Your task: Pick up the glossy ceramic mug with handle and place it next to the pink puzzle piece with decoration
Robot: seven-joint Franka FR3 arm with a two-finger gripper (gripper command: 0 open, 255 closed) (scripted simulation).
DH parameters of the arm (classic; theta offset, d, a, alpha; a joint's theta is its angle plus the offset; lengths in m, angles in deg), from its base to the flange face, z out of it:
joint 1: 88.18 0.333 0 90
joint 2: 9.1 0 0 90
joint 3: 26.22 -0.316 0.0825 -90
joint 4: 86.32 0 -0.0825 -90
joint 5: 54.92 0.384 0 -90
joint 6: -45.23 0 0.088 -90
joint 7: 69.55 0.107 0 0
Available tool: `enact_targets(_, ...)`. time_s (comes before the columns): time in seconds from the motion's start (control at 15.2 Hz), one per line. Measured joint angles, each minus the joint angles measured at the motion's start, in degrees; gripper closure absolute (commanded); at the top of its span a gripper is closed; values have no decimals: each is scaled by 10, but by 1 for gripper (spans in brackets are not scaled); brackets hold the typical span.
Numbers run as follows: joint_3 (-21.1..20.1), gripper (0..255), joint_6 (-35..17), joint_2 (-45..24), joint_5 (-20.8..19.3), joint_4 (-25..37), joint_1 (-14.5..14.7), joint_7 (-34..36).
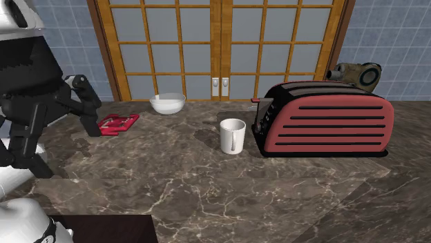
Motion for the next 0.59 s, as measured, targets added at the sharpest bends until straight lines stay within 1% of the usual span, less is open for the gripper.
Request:
enact_targets(0.07,0,0,0,0,0,0,0,0)
enact_targets(0.2,-14,0,-14,-9,7,-3,5,12)
enact_targets(0.4,-45,0,-46,-35,20,-3,15,39)
enact_targets(0.59,-86,0,-77,-63,36,2,28,75)
